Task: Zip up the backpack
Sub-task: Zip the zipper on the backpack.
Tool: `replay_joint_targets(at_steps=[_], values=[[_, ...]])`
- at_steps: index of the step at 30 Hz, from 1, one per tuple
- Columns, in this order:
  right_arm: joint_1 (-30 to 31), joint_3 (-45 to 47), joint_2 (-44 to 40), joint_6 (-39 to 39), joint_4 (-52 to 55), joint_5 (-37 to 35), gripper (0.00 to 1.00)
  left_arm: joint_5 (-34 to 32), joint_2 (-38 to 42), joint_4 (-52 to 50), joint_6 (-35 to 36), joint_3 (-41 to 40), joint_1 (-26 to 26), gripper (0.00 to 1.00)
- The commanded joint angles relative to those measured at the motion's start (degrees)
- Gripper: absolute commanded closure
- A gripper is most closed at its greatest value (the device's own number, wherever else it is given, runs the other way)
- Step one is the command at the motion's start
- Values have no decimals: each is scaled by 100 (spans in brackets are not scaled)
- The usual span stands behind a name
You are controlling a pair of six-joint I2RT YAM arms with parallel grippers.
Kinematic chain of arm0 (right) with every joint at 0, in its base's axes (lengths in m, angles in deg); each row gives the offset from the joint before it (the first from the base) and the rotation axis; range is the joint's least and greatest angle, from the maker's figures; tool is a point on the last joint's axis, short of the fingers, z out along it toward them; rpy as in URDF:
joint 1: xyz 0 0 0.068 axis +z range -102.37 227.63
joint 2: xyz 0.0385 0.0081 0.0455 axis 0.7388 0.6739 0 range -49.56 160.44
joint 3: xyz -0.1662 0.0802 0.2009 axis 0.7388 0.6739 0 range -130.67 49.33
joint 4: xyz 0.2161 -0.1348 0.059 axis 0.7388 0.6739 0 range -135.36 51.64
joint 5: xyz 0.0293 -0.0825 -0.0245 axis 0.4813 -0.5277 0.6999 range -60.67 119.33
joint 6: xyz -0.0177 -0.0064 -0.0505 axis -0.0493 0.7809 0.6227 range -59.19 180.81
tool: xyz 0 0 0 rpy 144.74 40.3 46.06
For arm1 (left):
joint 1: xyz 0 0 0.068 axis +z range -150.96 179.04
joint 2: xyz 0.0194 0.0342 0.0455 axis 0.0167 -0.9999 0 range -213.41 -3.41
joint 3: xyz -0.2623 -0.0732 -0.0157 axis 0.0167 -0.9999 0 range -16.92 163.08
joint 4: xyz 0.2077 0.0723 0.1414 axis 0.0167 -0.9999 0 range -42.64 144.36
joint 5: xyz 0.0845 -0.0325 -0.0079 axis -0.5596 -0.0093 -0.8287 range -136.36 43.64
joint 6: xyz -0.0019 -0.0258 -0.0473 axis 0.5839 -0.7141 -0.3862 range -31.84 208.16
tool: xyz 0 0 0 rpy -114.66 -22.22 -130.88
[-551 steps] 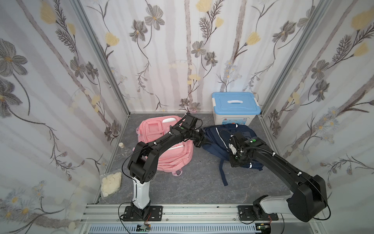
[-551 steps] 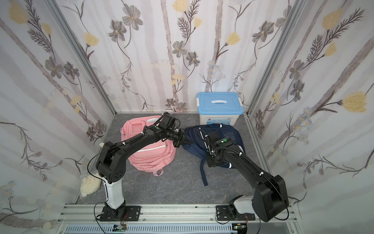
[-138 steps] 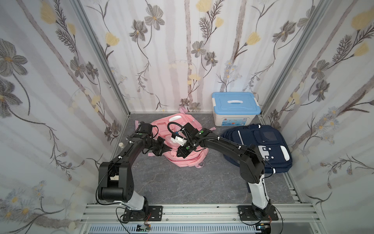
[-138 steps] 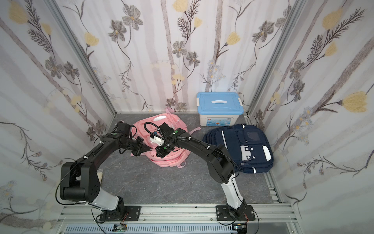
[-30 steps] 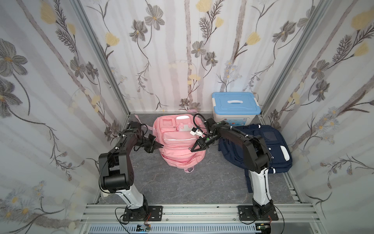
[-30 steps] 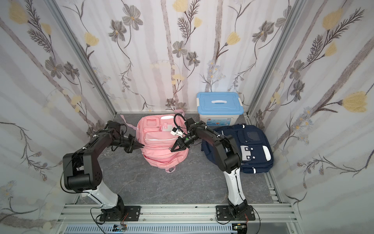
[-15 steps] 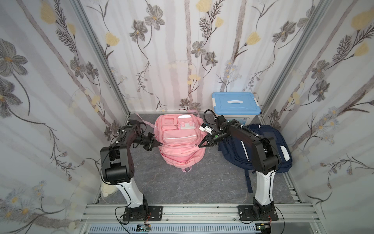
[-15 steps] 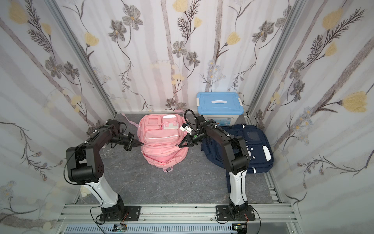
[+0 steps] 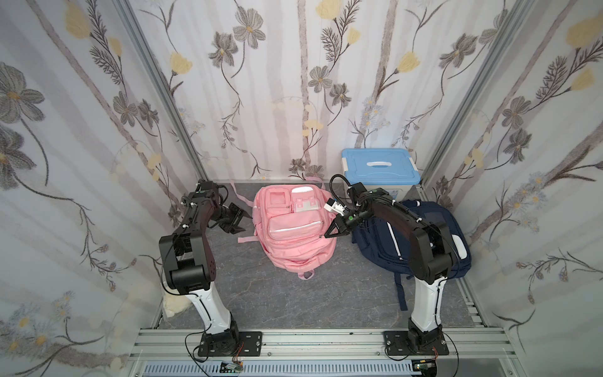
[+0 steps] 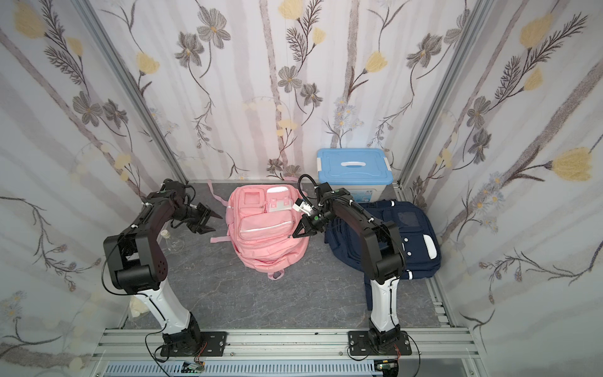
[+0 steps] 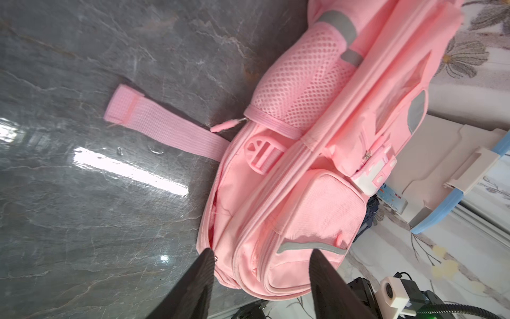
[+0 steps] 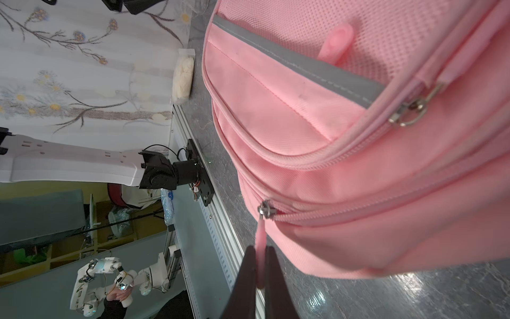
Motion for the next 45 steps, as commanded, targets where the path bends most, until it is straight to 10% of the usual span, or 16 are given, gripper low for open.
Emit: replay_joint_targets(at_steps=[1, 21, 34, 45], values=[[127, -108, -9, -130, 131, 27, 100, -162, 386, 53, -90, -42, -119, 45], [494, -527, 192, -666, -110, -255, 100, 290, 1019, 1697, -2260, -1435, -3001, 50], [731, -336, -17, -711, -229, -782, 100, 109, 907, 2397, -2880, -2060, -3250, 52], [894, -111, -132, -575, -295, -829, 100, -106, 498, 2596, -2913, -1964, -3241, 74]])
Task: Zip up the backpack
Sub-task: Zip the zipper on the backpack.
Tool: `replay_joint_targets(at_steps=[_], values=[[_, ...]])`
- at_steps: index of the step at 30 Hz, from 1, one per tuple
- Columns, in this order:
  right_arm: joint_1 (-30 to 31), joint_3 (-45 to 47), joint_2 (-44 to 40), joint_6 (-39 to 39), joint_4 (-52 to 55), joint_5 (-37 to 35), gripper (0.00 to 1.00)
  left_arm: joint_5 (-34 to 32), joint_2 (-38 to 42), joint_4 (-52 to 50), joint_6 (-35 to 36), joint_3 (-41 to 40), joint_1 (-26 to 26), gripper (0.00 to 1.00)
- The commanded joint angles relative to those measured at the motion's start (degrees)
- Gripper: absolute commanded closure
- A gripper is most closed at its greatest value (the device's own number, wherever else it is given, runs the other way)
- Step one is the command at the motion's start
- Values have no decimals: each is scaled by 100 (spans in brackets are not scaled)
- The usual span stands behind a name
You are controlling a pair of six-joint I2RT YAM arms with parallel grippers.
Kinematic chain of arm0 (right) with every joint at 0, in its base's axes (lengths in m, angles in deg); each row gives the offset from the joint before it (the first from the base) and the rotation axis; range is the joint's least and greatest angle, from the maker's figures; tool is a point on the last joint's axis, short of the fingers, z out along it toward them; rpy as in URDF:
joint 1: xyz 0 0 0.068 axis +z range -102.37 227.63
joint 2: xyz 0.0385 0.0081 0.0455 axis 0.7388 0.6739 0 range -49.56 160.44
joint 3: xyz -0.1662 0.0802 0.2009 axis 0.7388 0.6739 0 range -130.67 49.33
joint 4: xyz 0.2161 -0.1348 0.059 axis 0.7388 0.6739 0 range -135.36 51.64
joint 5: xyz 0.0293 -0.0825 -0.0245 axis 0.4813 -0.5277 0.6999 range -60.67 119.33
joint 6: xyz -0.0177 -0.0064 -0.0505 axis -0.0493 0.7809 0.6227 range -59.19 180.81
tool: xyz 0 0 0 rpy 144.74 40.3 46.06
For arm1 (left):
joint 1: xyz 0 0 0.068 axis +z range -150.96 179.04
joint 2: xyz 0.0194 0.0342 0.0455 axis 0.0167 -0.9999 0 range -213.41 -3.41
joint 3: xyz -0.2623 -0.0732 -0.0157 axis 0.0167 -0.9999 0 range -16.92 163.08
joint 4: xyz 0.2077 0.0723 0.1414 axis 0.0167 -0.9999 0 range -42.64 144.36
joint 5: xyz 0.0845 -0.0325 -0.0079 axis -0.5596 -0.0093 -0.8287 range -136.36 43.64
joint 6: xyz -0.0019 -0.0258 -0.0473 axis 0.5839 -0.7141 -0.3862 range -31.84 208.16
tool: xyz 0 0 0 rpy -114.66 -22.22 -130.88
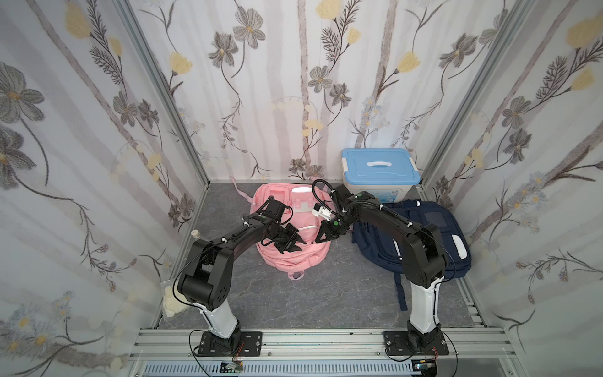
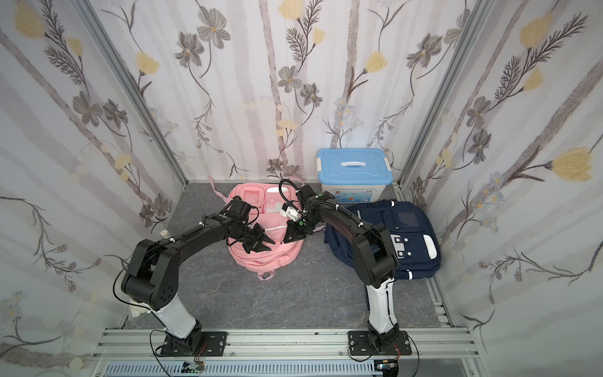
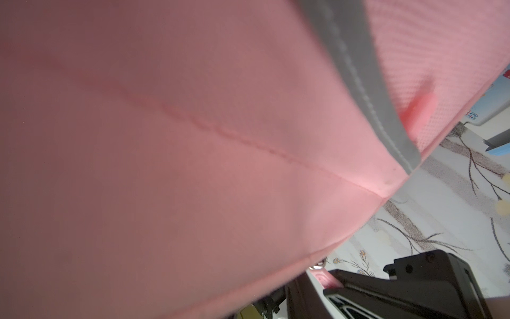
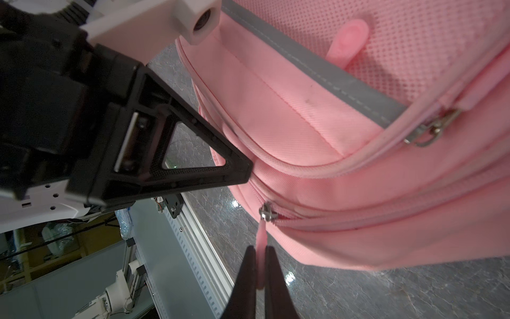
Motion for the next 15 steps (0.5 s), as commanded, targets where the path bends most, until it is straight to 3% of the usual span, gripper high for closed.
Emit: replay_joint_targets(at_steps=[1, 5, 7, 8, 11, 15], values=[[79, 87, -118, 188, 51, 465, 100, -389, -121, 210, -28, 94, 11, 77], [137, 278, -259, 348, 58, 368, 100, -449, -232, 130, 59, 126, 28, 88], [141, 350, -342, 389, 49, 295, 100, -477, -258, 111, 67, 104, 29, 89], [139, 377, -372, 408, 41, 275, 100, -472, -269, 115, 62, 98, 30, 87], [137, 348, -362, 383, 30, 235, 100, -448, -251, 84, 48, 116, 7, 61], [147, 15, -210, 199, 83, 240, 100, -516, -198, -28, 85, 120, -31, 56]])
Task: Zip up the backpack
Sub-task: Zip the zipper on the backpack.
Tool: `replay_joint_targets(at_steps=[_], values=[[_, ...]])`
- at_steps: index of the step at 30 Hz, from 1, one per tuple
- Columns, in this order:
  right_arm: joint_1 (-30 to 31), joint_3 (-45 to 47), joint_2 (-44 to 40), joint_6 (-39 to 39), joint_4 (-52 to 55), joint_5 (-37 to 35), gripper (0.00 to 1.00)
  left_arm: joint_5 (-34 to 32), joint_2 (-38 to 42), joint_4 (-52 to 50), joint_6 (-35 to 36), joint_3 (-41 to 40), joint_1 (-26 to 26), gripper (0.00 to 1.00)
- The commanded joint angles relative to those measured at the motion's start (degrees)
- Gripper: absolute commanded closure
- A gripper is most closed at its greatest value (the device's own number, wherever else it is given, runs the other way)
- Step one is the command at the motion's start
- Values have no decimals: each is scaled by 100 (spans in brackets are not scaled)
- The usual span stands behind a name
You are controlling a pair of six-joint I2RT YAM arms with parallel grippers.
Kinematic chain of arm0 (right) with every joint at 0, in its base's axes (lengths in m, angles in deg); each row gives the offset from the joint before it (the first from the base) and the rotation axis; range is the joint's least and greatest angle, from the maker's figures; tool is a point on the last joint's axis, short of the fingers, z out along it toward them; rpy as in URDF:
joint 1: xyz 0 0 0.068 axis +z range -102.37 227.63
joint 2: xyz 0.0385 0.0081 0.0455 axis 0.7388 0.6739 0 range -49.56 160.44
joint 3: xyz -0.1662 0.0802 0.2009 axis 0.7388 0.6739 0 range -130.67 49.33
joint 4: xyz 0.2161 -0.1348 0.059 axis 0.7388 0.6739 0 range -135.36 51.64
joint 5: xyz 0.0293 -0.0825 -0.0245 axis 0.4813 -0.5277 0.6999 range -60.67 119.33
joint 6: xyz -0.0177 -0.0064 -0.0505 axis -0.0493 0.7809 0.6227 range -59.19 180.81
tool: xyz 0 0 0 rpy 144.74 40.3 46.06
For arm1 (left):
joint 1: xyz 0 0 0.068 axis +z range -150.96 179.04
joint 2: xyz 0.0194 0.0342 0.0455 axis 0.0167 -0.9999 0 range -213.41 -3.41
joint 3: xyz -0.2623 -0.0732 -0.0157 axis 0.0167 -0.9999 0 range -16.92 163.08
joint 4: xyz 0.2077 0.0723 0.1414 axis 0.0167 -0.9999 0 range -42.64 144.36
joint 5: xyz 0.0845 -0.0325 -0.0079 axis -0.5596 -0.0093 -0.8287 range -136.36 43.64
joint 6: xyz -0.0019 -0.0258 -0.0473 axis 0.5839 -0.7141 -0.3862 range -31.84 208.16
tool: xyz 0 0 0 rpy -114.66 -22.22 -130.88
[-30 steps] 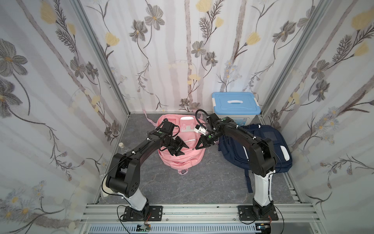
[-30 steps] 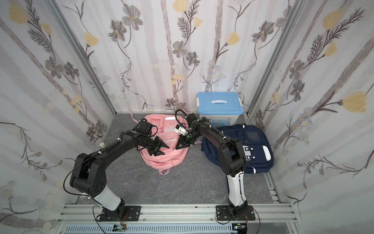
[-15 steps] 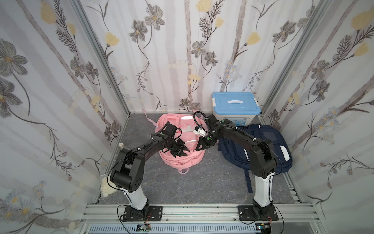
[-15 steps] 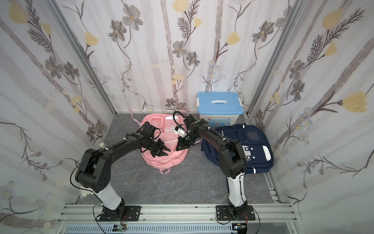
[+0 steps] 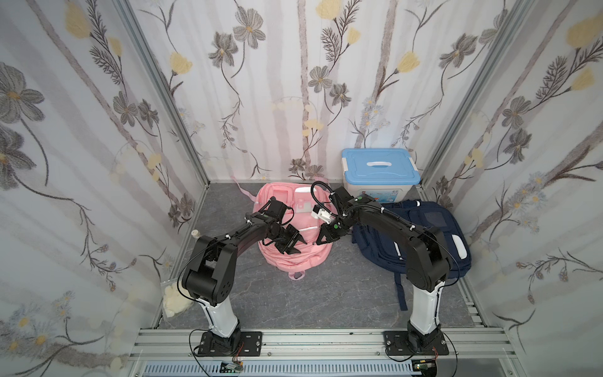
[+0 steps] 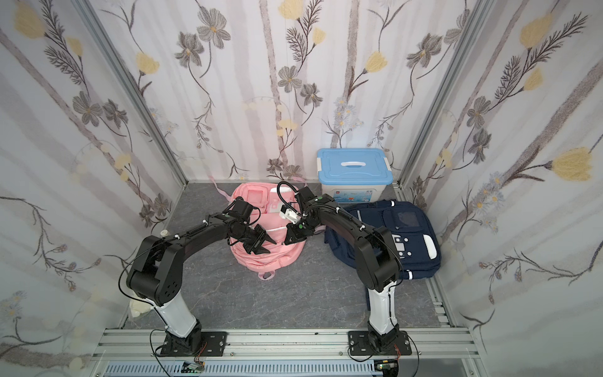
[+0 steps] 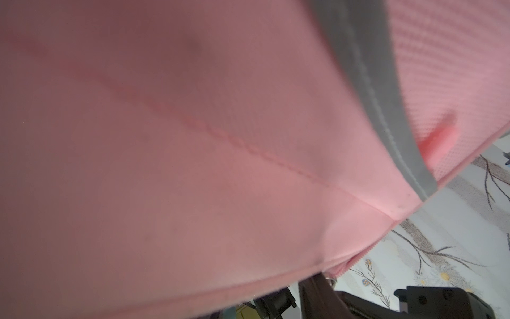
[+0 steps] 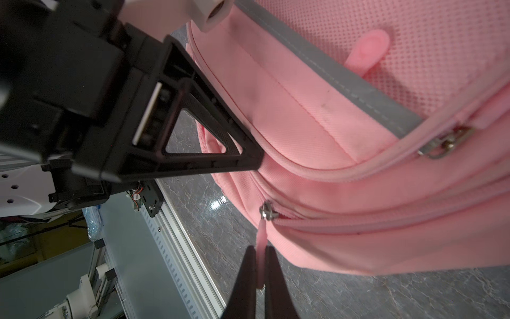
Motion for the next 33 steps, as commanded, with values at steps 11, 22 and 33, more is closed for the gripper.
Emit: replay_joint_targets(at_steps=[11, 22, 33], values=[[89, -1094, 638, 291, 1683, 13, 100, -412, -608, 215, 327, 38, -152, 73], [67, -1347, 575, 547, 2280, -1905, 100, -438, -812, 32, 719, 46, -49, 100], [-106, -929, 268, 967, 2461, -2743, 100, -346, -395, -728, 1410, 149, 615, 100]])
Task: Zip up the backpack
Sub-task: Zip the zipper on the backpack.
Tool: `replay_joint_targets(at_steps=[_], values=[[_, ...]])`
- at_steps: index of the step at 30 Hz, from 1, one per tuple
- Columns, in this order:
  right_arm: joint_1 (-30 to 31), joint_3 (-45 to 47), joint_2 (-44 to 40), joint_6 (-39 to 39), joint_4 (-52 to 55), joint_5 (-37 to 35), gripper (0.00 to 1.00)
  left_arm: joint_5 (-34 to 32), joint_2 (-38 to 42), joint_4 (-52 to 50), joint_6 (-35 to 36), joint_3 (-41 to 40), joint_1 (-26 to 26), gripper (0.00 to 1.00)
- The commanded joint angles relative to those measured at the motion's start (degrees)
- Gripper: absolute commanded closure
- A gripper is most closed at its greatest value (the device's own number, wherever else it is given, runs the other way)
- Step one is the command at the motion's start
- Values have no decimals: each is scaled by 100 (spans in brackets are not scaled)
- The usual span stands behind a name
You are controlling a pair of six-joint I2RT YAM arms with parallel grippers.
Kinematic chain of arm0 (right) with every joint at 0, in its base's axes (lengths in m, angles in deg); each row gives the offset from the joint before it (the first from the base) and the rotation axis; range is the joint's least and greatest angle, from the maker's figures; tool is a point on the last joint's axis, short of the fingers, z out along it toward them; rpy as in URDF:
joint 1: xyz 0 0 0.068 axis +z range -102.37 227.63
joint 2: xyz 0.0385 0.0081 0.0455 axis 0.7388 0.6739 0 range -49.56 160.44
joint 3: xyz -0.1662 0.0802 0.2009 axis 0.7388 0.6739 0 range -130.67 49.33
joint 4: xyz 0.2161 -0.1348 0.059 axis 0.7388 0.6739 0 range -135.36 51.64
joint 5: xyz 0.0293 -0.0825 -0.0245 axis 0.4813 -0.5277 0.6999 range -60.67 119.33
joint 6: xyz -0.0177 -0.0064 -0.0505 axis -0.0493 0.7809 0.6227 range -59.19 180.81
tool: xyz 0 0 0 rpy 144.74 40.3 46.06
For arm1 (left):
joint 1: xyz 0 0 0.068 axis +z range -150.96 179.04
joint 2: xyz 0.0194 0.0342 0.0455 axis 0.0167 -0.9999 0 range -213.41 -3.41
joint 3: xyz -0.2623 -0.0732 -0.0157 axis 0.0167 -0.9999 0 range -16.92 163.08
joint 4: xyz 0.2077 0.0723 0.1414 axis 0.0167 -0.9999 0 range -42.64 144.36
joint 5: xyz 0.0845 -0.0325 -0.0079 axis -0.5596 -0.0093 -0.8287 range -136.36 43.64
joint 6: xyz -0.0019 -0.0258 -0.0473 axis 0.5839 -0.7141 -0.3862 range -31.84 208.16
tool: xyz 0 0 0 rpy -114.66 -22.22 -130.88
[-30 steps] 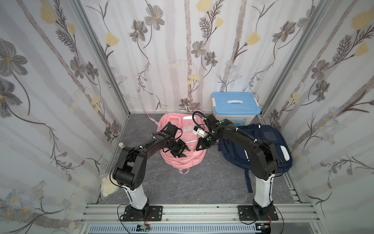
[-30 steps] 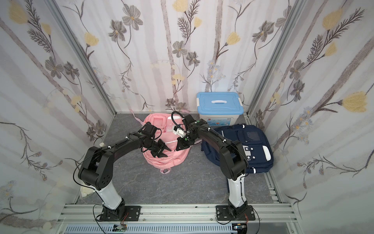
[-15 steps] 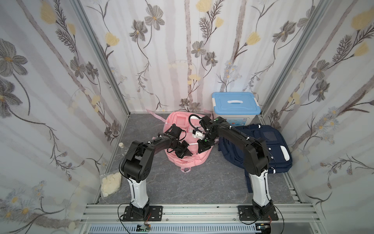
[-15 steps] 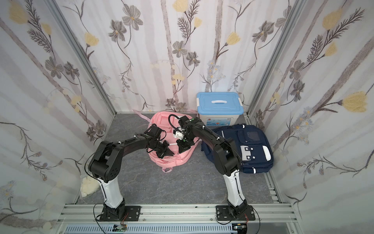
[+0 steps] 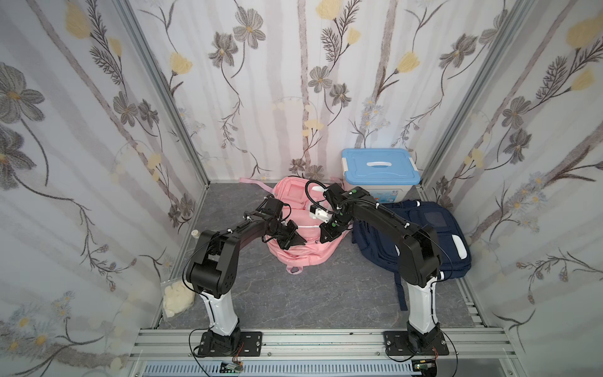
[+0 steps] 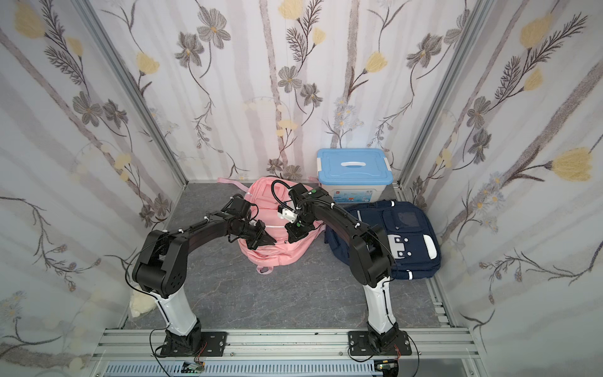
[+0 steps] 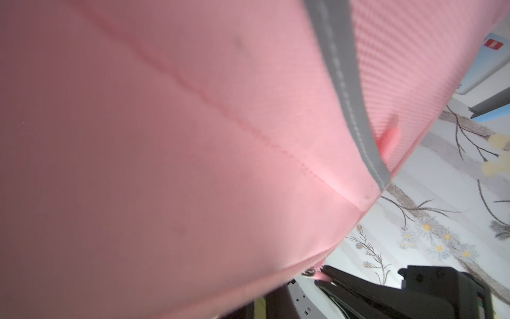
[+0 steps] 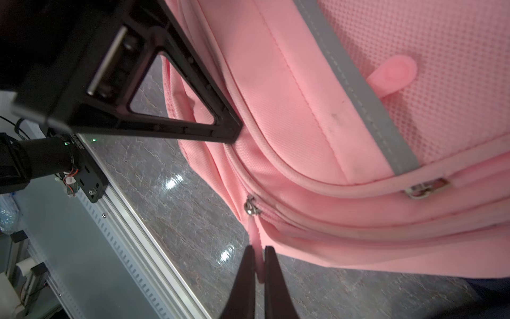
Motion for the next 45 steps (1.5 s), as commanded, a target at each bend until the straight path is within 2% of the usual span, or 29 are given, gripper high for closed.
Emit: replay_joint_targets(at_steps=[1, 8, 13, 19, 29, 33, 34, 35, 37, 38, 40, 42, 45], values=[[-224, 90, -142, 156, 1230, -1550, 100, -1137, 33, -1166, 597, 17, 252, 100], [-607, -73, -93, 141, 1219, -1943, 100, -1060, 324, -1611, 898, 5, 368, 100], [-920, -446, 245, -62, 1206, -2208, 100, -1050, 575, -1881, 1026, 22, 410, 100], [-1362, -839, 604, -140, 1157, -2356, 100, -994, 848, -1933, 933, -9, 453, 100], [-1696, -2414, 1683, -47, 1125, -2473, 100, -841, 1206, -1997, 739, -29, 373, 100], [-1779, -2739, 1953, -181, 1117, -2580, 100, -841, 1283, -1948, 653, -48, 364, 100], [-1790, -2746, 1964, -213, 1116, -2636, 97, -840, 1283, -1939, 648, -48, 363, 100], [-1792, -2758, 1980, -221, 1122, -2586, 86, -825, 1278, -1920, 629, -55, 363, 100], [-1792, -2740, 1872, -301, 1108, -2349, 49, -788, 1278, -1853, 577, -62, 348, 100], [-1783, -2712, 1778, -367, 1080, -2209, 37, -779, 1270, -1835, 552, -36, 338, 95], [-1742, -2519, 1397, -548, 872, -1888, 32, -784, 1260, -1901, 586, 106, 312, 82], [-1681, -2352, 976, -725, 703, -1558, 22, -1077, 1307, -2286, 821, 408, 303, 62], [-1554, -2096, 477, -1144, 646, -1059, 20, -1678, 1490, -3106, 1262, 1080, 303, 42]])
